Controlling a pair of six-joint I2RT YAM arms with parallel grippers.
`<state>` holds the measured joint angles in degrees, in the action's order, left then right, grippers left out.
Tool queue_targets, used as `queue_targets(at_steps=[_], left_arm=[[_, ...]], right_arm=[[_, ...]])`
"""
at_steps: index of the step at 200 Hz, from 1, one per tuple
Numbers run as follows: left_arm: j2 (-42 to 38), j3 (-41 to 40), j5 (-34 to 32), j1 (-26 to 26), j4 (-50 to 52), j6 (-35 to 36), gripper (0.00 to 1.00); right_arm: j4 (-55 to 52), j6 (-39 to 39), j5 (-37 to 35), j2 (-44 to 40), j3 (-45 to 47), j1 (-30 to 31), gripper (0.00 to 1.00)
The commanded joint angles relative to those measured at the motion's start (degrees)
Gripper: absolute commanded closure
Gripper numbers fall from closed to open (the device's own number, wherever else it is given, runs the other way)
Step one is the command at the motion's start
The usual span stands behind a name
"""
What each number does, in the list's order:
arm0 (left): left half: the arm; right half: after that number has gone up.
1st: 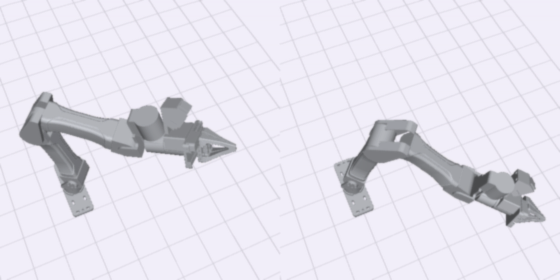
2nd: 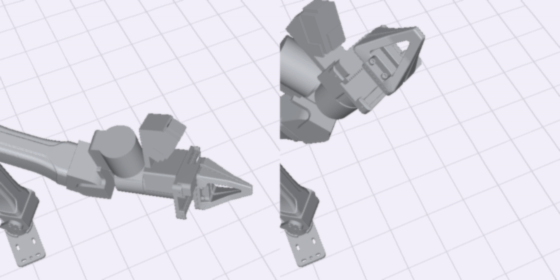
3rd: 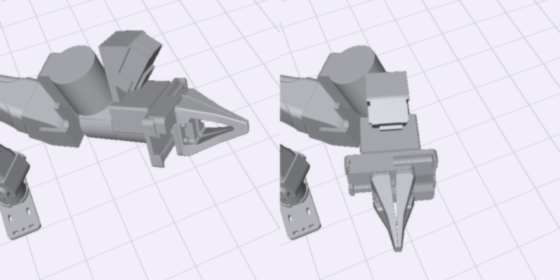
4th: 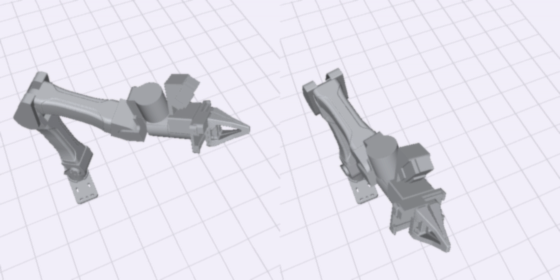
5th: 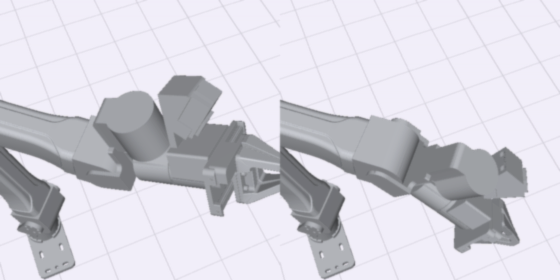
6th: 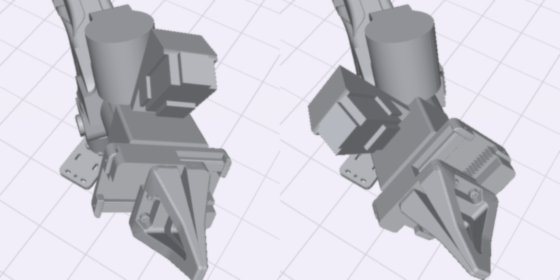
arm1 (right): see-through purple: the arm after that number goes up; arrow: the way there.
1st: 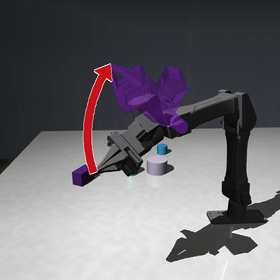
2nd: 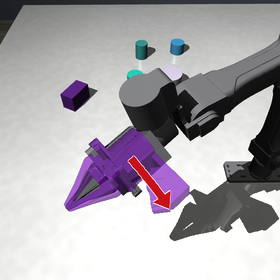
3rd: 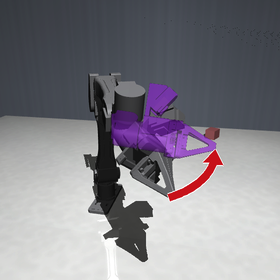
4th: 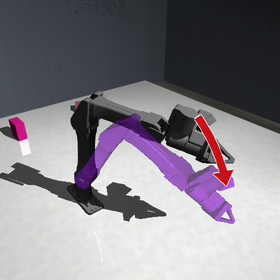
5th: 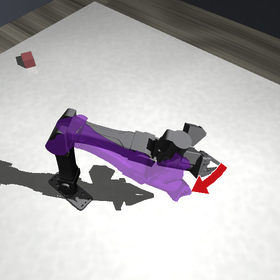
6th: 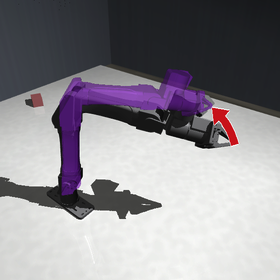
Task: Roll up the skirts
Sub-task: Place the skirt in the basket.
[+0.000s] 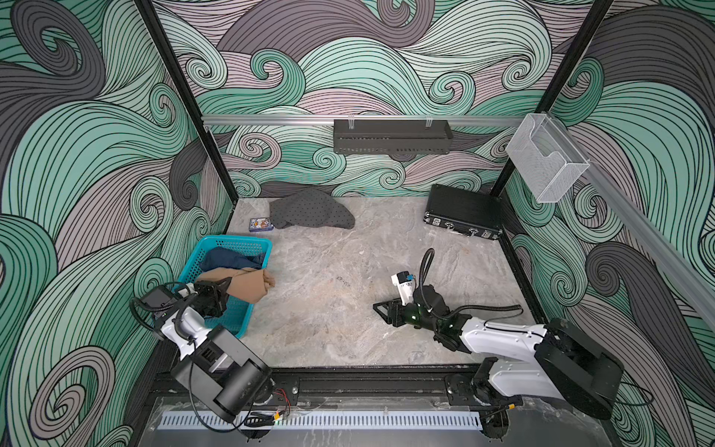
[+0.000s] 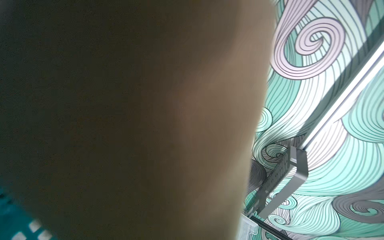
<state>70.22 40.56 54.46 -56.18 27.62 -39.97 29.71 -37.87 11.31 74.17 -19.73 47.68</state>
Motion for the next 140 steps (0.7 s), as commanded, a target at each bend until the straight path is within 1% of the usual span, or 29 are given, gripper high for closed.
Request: queue_targets(at_steps=[1,11,35,46,68,89,103,140], left_arm=[[0.8,3.5,-7.5,-0.5,8.5,7.9,1.00],[1.1,4.5,-10.6,-0.4,10.2,8.6,1.00],[2.8,4.1,-13.0,1.3,9.0,8.1,1.00],[2.5,3.3,-14.8,2.7,6.6,7.1,1.00],[4.3,4.5,-19.6,5.4,6.9,6.7,1.00],[4.3,6.1,-26.6,9.5,7.9,7.9,1.00],[4.5,6.3,-30.1,10.7,7.8,8.0,1.00],[9.6,8.0,-31.8,12.6,7.7,9.6,1.00]], right_arm=[[0.3,1.0,-1.4,-0.5,0.2,0.4,0.50],[0.3,0.9,-1.3,-0.4,0.2,0.4,0.50],[0.4,0.8,-1.4,-0.7,0.3,0.4,0.50],[0.5,0.7,-1.6,-0.7,0.5,0.4,0.50],[0.5,0.7,-1.8,-0.6,0.5,0.4,0.50],[0.2,0.8,-2.5,-0.9,0.6,0.4,0.50],[0.0,0.9,-3.1,-1.3,0.7,0.5,0.50],[-0.3,1.0,-4.7,-2.0,1.1,0.4,0.50]])
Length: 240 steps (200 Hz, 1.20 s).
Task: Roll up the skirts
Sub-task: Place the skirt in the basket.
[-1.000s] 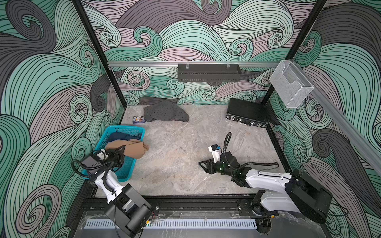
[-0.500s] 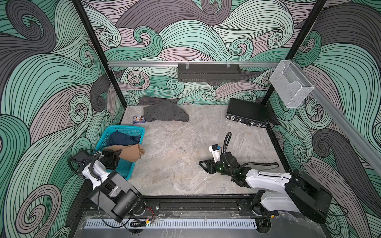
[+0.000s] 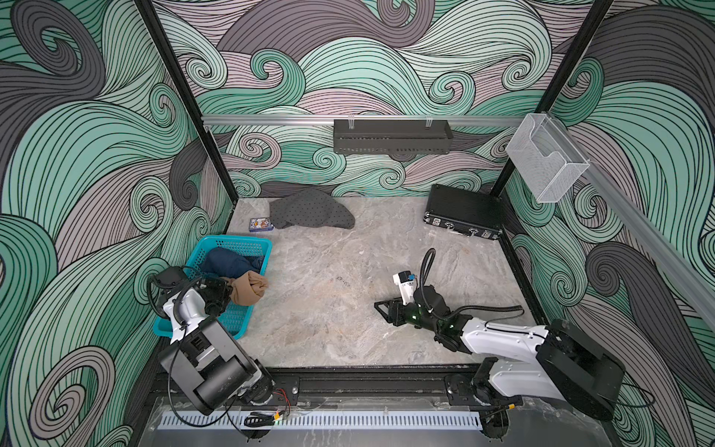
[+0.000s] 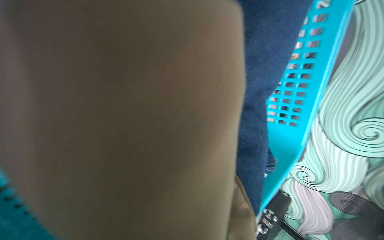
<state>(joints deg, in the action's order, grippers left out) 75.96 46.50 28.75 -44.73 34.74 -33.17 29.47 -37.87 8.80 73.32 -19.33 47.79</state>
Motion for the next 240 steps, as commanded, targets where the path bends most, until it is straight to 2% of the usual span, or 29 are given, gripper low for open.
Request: queue_targets(at_steps=[1,15,34,73,109,143,151,157,168,198,199,202,205,225,240], left_arm=[[4.0,2.2,-6.2,1.1,0.7,2.8,1.00],[5.2,3.3,-7.5,1.2,1.5,3.5,1.00],[7.7,4.9,-7.3,1.5,1.2,4.3,0.86],[9.2,5.1,-5.1,1.8,-3.7,3.6,0.89],[12.5,7.4,-0.1,1.9,-5.3,4.8,0.69],[14.0,8.3,1.0,2.1,-4.7,4.0,0.51],[12.4,7.9,-0.3,2.5,-4.9,4.2,0.47],[11.0,7.9,-2.3,2.7,-4.3,4.1,0.34],[8.5,7.3,-4.1,3.0,-4.3,3.3,0.20],[1.4,6.3,-10.6,3.8,-1.9,1.1,0.17],[1.2,6.3,-10.8,3.8,-1.8,1.0,0.17],[0.5,6.1,-11.4,3.8,-1.6,0.7,0.04],[-0.2,5.8,-11.9,3.8,-1.5,0.5,0.02],[-2.7,5.2,-13.1,3.8,-0.1,-0.4,0.01],[-5.1,5.8,-16.7,4.0,2.4,-1.4,0.02]], right_arm=[[-0.1,1.0,-2.2,-1.2,0.7,0.4,0.50],[-0.2,1.1,-2.7,-1.5,0.9,0.4,0.50],[-0.2,1.2,-3.3,-1.8,1.1,0.4,0.50],[0.0,1.3,-3.8,-2.0,1.2,0.4,0.50],[-0.3,1.6,-4.3,-2.3,1.3,0.4,0.50],[0.0,1.9,-4.7,-2.6,1.5,0.3,0.50],[0.0,2.0,-4.7,-2.6,1.5,0.3,0.50],[0.0,2.1,-4.7,-2.8,1.5,0.4,0.50],[-0.1,2.2,-4.8,-3.0,1.5,0.4,0.50],[-0.2,2.4,-5.6,-3.9,1.8,0.4,0.50],[-0.3,2.4,-5.6,-3.9,1.8,0.3,0.49],[-0.3,2.4,-5.6,-4.0,1.8,0.4,0.49],[-0.3,2.4,-5.6,-4.0,1.8,0.3,0.49],[-0.7,2.5,-6.1,-4.4,1.9,0.4,0.49],[-1.5,2.3,-7.2,-5.0,2.0,0.2,0.49]])
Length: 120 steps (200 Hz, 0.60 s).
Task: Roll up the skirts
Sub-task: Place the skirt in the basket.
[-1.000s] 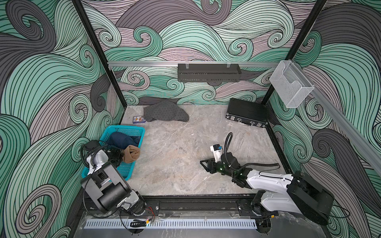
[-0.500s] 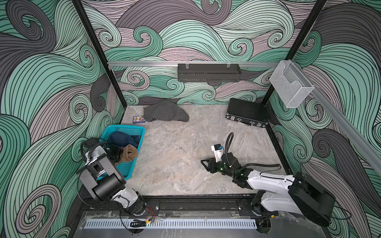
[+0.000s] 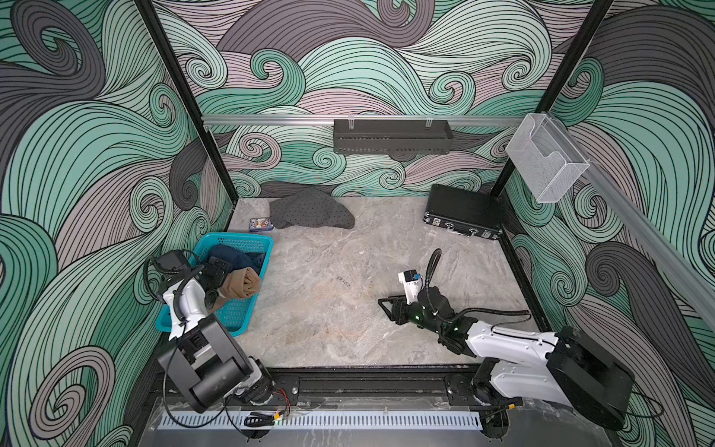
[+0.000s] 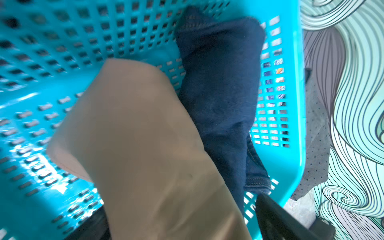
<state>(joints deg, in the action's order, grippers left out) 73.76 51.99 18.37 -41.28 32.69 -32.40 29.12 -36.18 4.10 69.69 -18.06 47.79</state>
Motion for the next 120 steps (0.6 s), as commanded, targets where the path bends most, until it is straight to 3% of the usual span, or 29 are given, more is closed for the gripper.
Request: queue_targets(at_steps=[1,43,79,98,120], left_arm=[[-3.1,0.4,-6.6,0.5,4.6,-2.2,0.02],[-14.8,1.0,-10.5,3.1,7.6,-4.7,0.01],[-21.4,10.2,-17.0,9.3,16.3,-7.0,0.01],[-21.9,13.5,-15.2,14.8,16.6,-8.9,0.01],[-19.1,13.5,-12.5,25.9,11.1,-12.9,0.01]], right_arm=[[-1.2,0.6,-2.6,-1.4,0.7,0.3,0.49],[-5.5,0.7,-8.8,-5.5,1.2,0.3,0.46],[-7.9,-0.7,-14.8,-9.2,3.0,-0.5,0.40],[-9.9,-2.1,-14.8,-11.1,3.3,-2.9,0.38],[-19.5,-3.5,-12.4,-15.4,-0.1,-7.8,0.37]])
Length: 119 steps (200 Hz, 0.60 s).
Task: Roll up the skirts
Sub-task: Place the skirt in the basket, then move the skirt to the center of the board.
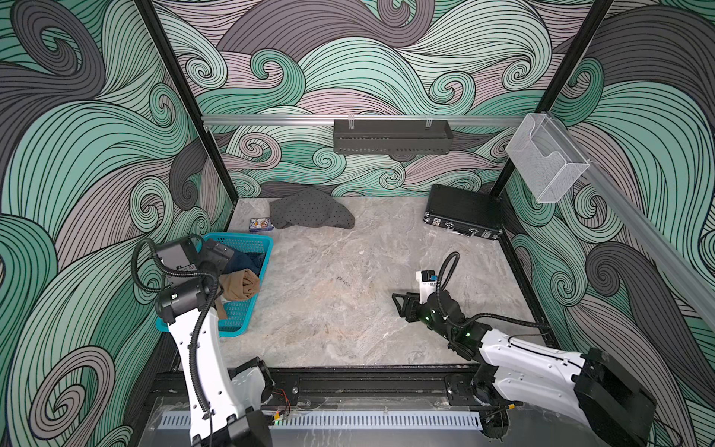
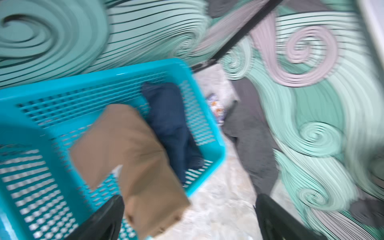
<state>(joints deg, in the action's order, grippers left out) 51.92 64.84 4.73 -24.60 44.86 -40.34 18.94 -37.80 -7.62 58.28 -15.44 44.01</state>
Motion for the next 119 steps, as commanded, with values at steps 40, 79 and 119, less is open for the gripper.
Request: queue_targets(at_steps=[40,79,119], left_arm=[[26.2,12.3,-2.0,34.6,-5.3,-5.4,0.01],[53.4,33.5,-7.1,38.8,-0.4,-5.3,0.01],[74.5,55.5,-13.8,34.6,-0.3,-1.5,0.02]], right_arm=[[-21.6,-2.2,3.8,-10.3,-8.5,-10.3,0.37],[-26.0,-3.2,11.5,-6.4,-12.6,-14.6,0.37],[-24.3,-1.4,15.3,-1.7,-14.6,-15.7,0.37]])
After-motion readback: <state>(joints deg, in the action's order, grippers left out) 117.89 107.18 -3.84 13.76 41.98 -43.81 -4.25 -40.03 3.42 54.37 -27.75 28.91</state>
